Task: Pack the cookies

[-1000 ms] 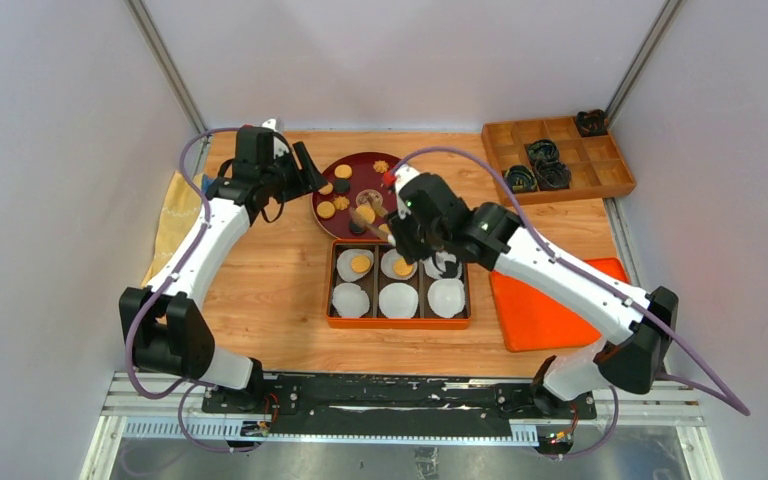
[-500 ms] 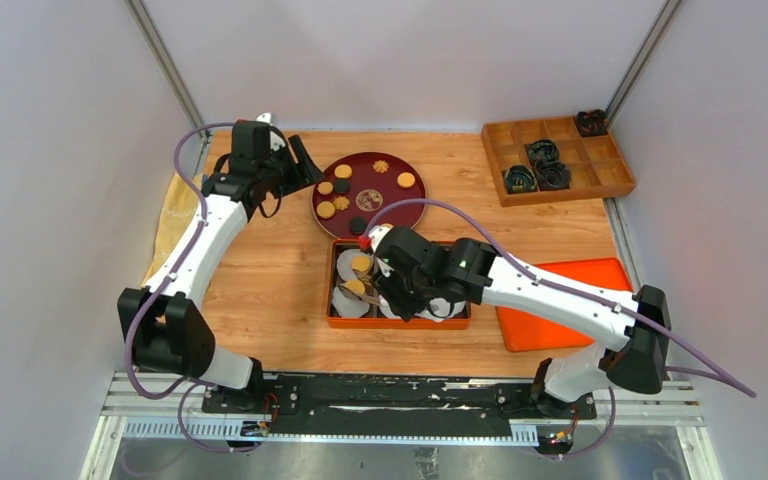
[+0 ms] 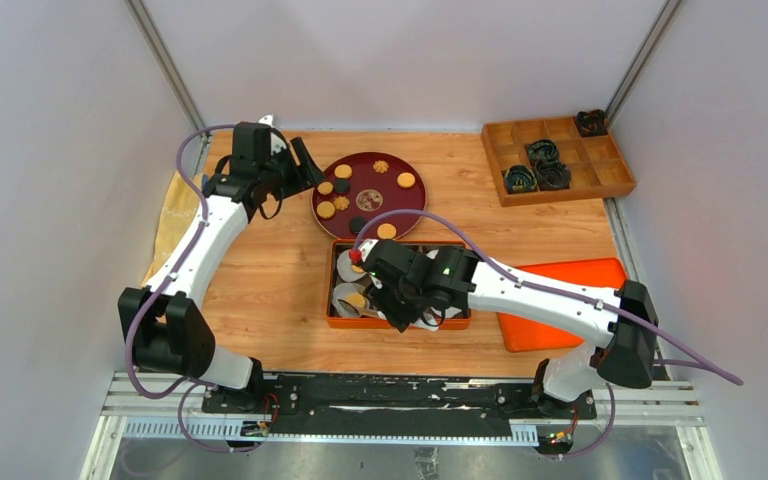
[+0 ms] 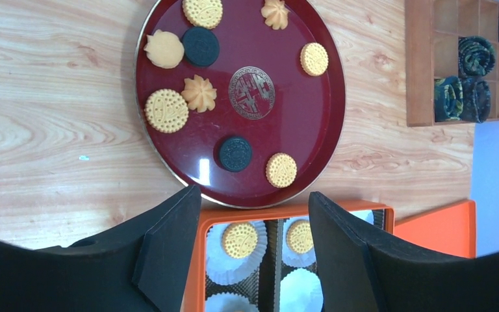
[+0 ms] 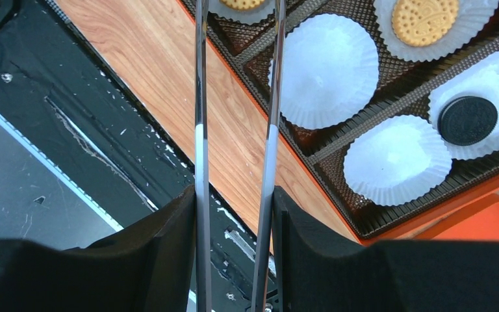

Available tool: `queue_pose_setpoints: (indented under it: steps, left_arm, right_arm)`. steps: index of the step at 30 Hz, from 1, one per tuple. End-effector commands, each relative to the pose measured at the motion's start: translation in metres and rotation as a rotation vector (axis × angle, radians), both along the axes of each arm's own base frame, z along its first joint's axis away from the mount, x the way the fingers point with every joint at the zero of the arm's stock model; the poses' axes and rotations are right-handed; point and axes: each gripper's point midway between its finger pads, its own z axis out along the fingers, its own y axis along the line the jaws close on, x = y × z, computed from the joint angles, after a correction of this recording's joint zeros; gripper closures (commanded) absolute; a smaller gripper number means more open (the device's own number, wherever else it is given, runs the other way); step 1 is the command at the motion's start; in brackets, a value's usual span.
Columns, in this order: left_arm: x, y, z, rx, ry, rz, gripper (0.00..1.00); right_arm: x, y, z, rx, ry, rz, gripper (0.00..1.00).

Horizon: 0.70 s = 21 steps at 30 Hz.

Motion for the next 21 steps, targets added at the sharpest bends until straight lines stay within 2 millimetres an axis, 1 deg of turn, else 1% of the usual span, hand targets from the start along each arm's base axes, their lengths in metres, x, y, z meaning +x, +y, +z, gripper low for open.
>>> queue_pose_setpoints:
  steps: [1, 3, 5, 11, 14, 16, 18, 21]
  left_arm:
    - [-0.005, -0.003, 0.004, -0.013, -0.026, -0.037, 0.3]
    - [-0.005, -0.004, 0.007, -0.014, -0.034, -0.045, 0.25]
    - [-0.006, -0.005, 0.007, -0.016, -0.039, -0.05, 0.22]
    - [-0.007, -0.007, 0.01, -0.02, -0.053, -0.063, 0.22]
    - [-0.007, -0.007, 0.013, -0.022, -0.058, -0.065, 0.22]
    - [-0.007, -0.007, 0.016, -0.028, -0.067, -0.065, 0.22]
    - [-0.006, -0.009, 0.019, -0.036, -0.074, -0.067, 0.22]
    - [-0.004, -0.009, 0.021, -0.041, -0.081, -0.063, 0.22]
  right_arm:
    - [0.008, 0.001, 0.013, -0.002, -0.054, -0.034, 0.57]
    - [0.011, 0.004, 0.017, 0.003, -0.068, -0.035, 0.54]
    - [0.013, 0.006, 0.021, 0.008, -0.078, -0.033, 0.52]
    - [0.017, 0.01, 0.023, -0.004, -0.085, -0.021, 0.5]
    - [0.022, 0.01, 0.032, 0.008, -0.115, -0.042, 0.51]
    - [0.034, 0.007, 0.046, 0.018, -0.181, -0.078, 0.52]
    - [0.051, 0.005, 0.058, 0.028, -0.241, -0.119, 0.52]
    - [0.078, 0.004, 0.066, 0.032, -0.269, -0.176, 0.52]
